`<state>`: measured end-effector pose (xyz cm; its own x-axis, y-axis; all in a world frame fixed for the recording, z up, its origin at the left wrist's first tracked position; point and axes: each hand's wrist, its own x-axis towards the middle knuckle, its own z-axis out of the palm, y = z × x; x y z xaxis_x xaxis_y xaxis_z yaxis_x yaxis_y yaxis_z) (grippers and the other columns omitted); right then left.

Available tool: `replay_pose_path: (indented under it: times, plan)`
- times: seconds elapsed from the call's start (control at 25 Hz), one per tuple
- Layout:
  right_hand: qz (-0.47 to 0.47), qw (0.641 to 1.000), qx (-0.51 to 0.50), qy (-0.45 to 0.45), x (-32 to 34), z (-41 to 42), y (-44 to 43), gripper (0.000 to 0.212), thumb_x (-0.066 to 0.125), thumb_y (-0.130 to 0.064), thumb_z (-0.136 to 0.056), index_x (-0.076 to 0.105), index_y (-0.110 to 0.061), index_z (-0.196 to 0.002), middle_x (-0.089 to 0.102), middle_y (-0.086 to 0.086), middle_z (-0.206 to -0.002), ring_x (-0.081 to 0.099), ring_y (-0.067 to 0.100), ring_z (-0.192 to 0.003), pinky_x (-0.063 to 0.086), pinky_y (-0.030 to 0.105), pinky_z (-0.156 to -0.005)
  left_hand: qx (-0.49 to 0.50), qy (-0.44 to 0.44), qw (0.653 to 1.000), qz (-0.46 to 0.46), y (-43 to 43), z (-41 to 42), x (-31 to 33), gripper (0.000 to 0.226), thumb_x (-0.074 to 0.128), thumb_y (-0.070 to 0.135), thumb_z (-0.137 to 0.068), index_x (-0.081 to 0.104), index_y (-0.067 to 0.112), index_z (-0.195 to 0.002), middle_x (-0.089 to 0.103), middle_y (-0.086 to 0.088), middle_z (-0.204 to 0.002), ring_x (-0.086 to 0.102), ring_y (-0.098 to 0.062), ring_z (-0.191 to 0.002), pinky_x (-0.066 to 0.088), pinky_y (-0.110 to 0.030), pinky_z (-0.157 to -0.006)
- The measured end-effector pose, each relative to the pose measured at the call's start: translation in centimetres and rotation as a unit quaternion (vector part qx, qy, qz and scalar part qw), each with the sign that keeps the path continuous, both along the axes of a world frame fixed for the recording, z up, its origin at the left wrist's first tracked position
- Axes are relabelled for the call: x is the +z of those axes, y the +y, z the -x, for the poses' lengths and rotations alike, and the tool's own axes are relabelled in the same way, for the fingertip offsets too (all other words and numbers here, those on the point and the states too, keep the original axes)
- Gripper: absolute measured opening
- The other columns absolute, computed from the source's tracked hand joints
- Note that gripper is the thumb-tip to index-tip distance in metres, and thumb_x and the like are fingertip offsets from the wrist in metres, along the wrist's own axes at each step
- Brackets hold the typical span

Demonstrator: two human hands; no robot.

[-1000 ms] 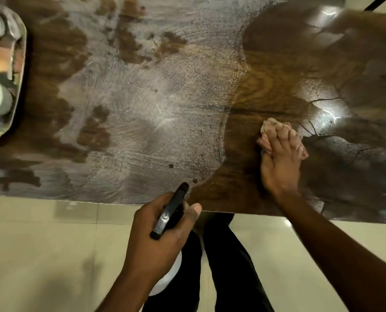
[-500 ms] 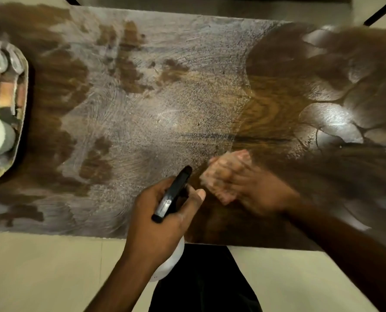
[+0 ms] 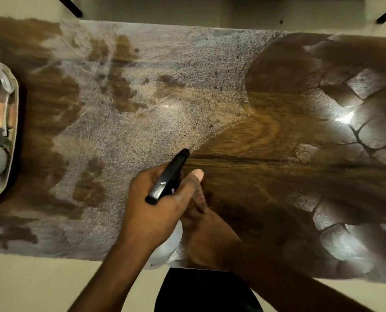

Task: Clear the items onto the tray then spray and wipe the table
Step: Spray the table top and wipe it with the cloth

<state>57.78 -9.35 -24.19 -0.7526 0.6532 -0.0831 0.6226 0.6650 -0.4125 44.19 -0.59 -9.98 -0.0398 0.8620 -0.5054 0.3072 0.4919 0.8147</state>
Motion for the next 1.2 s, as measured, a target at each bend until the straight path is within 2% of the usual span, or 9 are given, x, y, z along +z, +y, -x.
replay_pose_path:
  times: [0.08,0.16,0.32,0.48,0.56,0.68,0.84,1.0,1.2]
  plan:
    - [0.0,0.978,0.208,-0.012,-0.4,-3.5,2.9,0.077,0.06,-0.047,-0.09,0.036,-0.03,-0.161,0.034,0.001,-0.17,0.012,0.035,-0.166,0.012,0.062,-0.131,0.005,0.006,1.0,0.001,1.1,-0.3,-0.1,0.032,0.083,0.045,-0.086,0.069,0.018,-0.074,0.056,0.007,-0.049,0.052,-0.006,-0.04,0.046,-0.03,-0.051]
    - [-0.01,0.98,0.194,-0.045,-0.6,-8.5,7.9,0.078,0.05,-0.043,-0.082,0.041,-0.033,-0.159,0.043,0.0,-0.167,0.032,0.034,-0.158,0.029,0.057,-0.126,0.001,0.015,1.0,0.004,2.2,-0.6,-0.3,0.026,0.081,0.046,-0.084,0.072,0.022,-0.082,0.061,0.002,-0.054,0.053,-0.01,-0.042,0.046,-0.034,-0.051]
    - [-0.029,0.977,-0.194,-0.082,-0.1,-19.0,17.6,0.064,0.048,-0.034,-0.1,0.038,-0.032,-0.164,0.031,0.002,-0.175,0.017,0.034,-0.164,0.02,0.062,-0.13,0.008,0.022,1.0,0.009,3.9,-1.9,-0.3,0.037,0.079,0.061,-0.081,0.075,0.026,-0.09,0.068,-0.001,-0.066,0.055,-0.009,-0.045,0.048,-0.039,-0.056]
    - [0.019,0.855,-0.516,-0.051,0.9,-13.3,22.4,0.065,0.042,-0.035,-0.1,0.038,-0.028,-0.165,0.025,0.007,-0.177,0.013,0.038,-0.165,0.008,0.061,-0.133,0.024,0.018,1.0,-0.008,5.9,-3.0,-0.6,0.028,0.081,0.05,-0.086,0.072,0.024,-0.085,0.065,0.006,-0.061,0.055,-0.003,-0.044,0.046,-0.032,-0.056]
    - [0.032,0.894,-0.446,-0.03,0.8,-7.5,20.2,0.066,0.048,-0.035,-0.098,0.041,-0.026,-0.162,0.035,0.01,-0.172,0.023,0.04,-0.161,0.018,0.066,-0.13,0.026,0.013,0.999,-0.018,6.7,-3.4,-0.7,0.023,0.083,0.042,-0.089,0.071,0.024,-0.083,0.062,0.008,-0.057,0.053,-0.002,-0.042,0.045,-0.03,-0.054]
    - [0.018,0.994,-0.099,0.047,1.3,-3.1,14.5,0.067,0.073,-0.03,-0.088,0.049,-0.02,-0.15,0.055,0.012,-0.157,0.042,0.042,-0.152,0.037,0.066,-0.121,0.031,-0.007,0.999,-0.031,7.9,-3.7,-0.7,0.017,0.081,0.036,-0.087,0.072,0.023,-0.081,0.059,0.011,-0.051,0.051,0.0,-0.039,0.043,-0.017,-0.046]
    - [-0.019,0.99,0.137,-0.038,0.7,-9.6,19.8,0.067,0.065,-0.036,-0.087,0.054,-0.027,-0.153,0.053,0.004,-0.162,0.041,0.037,-0.155,0.038,0.064,-0.121,0.03,-0.01,0.999,-0.032,9.3,-3.6,-1.0,0.017,0.079,0.041,-0.083,0.072,0.025,-0.084,0.064,0.008,-0.057,0.053,-0.002,-0.04,0.043,-0.018,-0.045]
    - [-0.017,0.982,-0.158,-0.101,1.0,-20.2,28.8,0.064,0.037,-0.039,-0.102,0.036,-0.031,-0.166,0.028,0.005,-0.176,0.019,0.036,-0.165,0.023,0.063,-0.129,0.018,-0.024,0.999,-0.017,10.1,-3.2,-1.3,0.034,0.08,0.049,-0.087,0.067,0.018,-0.081,0.055,0.004,-0.055,0.048,-0.01,-0.04,0.044,-0.031,-0.048]
    - [0.03,0.81,-0.583,-0.062,1.4,-16.8,34.3,0.065,0.044,-0.032,-0.104,0.032,-0.028,-0.168,0.016,0.009,-0.179,0.009,0.041,-0.165,0.004,0.064,-0.132,0.003,-0.041,0.999,-0.035,11.0,-2.9,-1.6,0.042,0.08,0.042,-0.094,0.057,0.016,-0.07,0.046,0.01,-0.049,0.044,-0.007,-0.038,0.04,-0.018,-0.045]
